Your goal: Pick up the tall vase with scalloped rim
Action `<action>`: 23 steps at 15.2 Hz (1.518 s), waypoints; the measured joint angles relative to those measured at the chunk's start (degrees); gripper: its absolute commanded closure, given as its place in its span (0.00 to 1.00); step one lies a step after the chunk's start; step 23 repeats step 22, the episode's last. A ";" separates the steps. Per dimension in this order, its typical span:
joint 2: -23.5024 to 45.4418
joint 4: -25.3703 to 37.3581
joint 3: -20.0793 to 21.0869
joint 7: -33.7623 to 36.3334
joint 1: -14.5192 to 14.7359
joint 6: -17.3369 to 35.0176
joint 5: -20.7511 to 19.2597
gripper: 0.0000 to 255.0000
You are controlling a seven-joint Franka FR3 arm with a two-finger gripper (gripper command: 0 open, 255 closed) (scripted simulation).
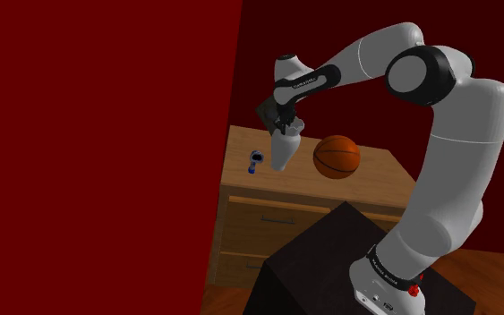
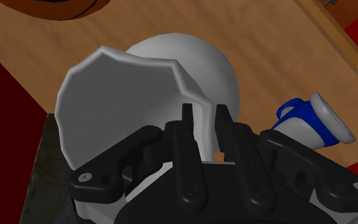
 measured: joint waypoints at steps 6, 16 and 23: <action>0.06 0.12 0.02 -0.05 0.00 -0.05 0.04 1.00; -2.59 3.15 0.20 -1.90 0.03 -5.60 0.88 1.00; -4.36 5.11 0.33 -2.94 0.16 -9.22 1.32 1.00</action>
